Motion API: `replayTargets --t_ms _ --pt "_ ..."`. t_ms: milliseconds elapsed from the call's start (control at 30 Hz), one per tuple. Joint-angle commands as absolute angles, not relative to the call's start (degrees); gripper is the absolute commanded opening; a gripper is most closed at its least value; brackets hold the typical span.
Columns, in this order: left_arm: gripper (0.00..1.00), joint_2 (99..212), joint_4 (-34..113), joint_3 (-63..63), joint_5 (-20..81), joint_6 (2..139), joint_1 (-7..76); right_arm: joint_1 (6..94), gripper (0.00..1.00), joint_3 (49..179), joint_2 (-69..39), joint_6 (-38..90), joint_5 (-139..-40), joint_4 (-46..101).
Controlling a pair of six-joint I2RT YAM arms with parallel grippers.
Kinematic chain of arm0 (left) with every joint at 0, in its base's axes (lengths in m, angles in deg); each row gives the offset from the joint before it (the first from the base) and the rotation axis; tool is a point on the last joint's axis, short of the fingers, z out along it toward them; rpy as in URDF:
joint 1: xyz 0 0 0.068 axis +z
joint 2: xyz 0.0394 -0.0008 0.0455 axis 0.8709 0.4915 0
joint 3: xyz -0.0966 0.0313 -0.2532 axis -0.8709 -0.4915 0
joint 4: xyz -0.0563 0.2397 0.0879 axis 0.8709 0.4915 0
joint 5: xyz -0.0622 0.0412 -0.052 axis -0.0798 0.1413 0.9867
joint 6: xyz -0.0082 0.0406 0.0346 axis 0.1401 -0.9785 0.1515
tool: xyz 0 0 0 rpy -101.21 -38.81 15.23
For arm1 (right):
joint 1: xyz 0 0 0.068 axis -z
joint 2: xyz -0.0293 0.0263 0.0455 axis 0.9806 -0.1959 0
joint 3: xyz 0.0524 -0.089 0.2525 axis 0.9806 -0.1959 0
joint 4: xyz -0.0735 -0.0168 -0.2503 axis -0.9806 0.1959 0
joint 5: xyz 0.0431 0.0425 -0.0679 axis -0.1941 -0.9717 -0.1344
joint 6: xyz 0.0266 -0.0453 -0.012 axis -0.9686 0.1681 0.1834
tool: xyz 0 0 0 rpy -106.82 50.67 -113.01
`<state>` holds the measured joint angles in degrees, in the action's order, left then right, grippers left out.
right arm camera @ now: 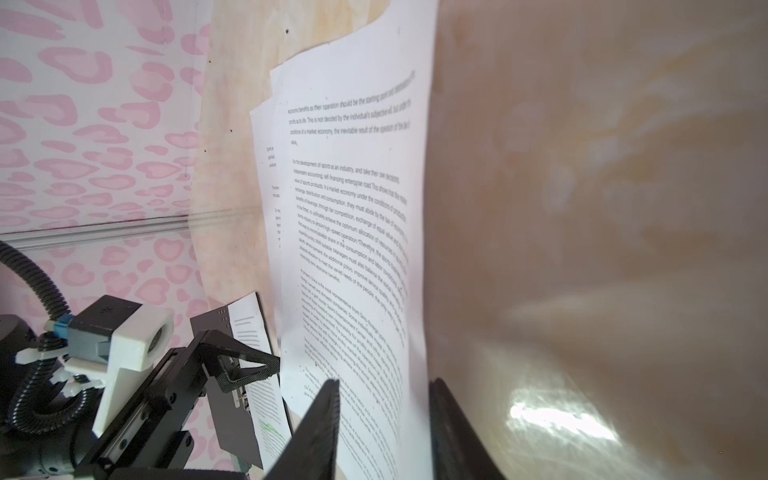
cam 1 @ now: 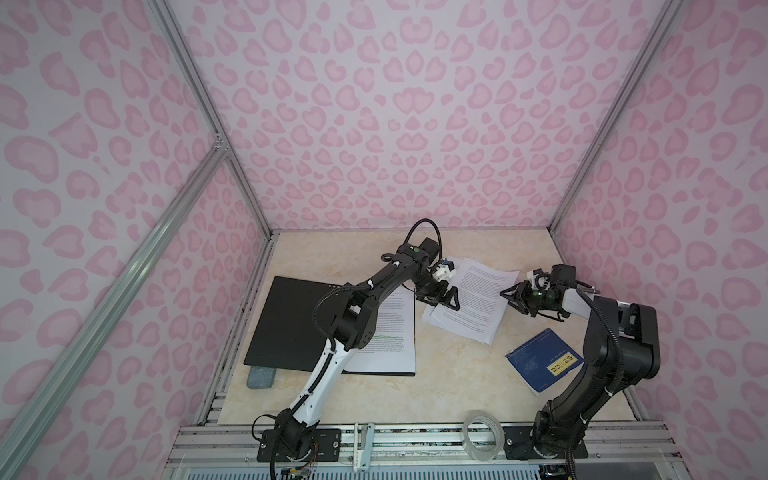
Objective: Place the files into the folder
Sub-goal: 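Pinch the top printed sheet's edge and lift it upright with the right gripper, then carry the sheet over the folder with the right gripper while the left lifts away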
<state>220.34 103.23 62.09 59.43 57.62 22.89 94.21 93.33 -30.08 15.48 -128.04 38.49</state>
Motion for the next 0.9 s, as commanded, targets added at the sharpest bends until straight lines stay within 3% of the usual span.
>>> replayTargets --t_ms 0,200,667,867 --pt "0.98 219.1 103.4 62.5 60.4 57.9 22.9 94.2 0.35 92.8 -30.1 15.3 -129.8 36.5" --pt "0.98 219.0 103.5 62.5 60.5 57.8 22.9 94.2 0.29 92.8 -29.9 15.0 -130.0 35.9" --pt "0.98 217.1 104.0 62.2 60.0 57.4 22.9 94.2 0.00 93.1 -28.9 16.9 -128.1 38.1" --pt "0.98 215.1 104.6 61.5 58.7 56.5 23.0 94.0 0.00 93.8 -25.4 17.6 -126.3 40.7"
